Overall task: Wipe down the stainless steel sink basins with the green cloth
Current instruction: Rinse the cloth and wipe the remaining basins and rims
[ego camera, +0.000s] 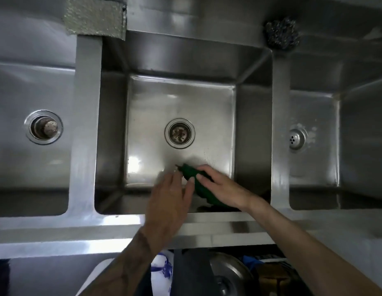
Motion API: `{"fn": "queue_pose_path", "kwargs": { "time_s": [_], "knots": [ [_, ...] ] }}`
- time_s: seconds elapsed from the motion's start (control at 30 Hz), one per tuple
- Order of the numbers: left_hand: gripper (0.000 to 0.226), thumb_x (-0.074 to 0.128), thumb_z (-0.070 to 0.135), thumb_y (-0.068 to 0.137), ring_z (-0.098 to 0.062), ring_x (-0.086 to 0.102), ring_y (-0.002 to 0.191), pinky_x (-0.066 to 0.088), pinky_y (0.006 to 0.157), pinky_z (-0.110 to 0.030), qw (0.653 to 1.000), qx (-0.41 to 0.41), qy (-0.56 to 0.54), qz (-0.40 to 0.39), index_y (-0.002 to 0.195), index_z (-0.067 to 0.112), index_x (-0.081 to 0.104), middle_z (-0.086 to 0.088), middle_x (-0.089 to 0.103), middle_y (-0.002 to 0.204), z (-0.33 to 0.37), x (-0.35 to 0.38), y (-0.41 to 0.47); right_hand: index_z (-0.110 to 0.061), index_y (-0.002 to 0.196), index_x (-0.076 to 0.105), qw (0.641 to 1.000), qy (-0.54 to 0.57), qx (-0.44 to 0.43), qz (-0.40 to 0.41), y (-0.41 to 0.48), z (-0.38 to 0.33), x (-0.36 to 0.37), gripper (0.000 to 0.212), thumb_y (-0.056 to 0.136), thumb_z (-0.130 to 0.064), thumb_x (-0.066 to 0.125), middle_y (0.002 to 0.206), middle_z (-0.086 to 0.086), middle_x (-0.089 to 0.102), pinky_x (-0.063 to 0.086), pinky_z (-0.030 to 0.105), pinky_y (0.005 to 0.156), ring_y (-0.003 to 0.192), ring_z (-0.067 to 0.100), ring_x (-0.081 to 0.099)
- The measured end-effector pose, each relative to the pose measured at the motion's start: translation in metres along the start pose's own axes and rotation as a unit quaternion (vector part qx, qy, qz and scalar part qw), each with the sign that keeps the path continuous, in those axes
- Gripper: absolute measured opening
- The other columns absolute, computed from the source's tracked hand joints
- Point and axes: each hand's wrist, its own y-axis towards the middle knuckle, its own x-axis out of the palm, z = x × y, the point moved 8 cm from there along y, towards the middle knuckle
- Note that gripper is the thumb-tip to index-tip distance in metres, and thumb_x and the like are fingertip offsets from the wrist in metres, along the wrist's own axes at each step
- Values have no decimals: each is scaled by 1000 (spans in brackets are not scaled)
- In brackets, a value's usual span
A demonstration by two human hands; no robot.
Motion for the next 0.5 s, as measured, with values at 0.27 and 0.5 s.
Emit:
{"fn": "queue_pose_path", "kwargs": {
  "time_s": [0.27,0.5],
  "knots": [
    [36,45,41,113,2,61,93,48,69,-6,941,-115,-310,-71,147,29,44,6,63,118,28,48,62,-37,137,55,958,233,36,161,-3,11,-24,29,113,-25,42,125,2,66,54,20,89,112,14,66],
    [33,44,35,114,-29,66,112,54,93,-38,960,-83,-264,-40,136,12,53,-12,67,127,29,91,100,-35,153,47,954,131,-29,267,-58,12,-66,42,112,-24,46,144,-13,56,45,22,113,131,-1,53]
  ]
}}
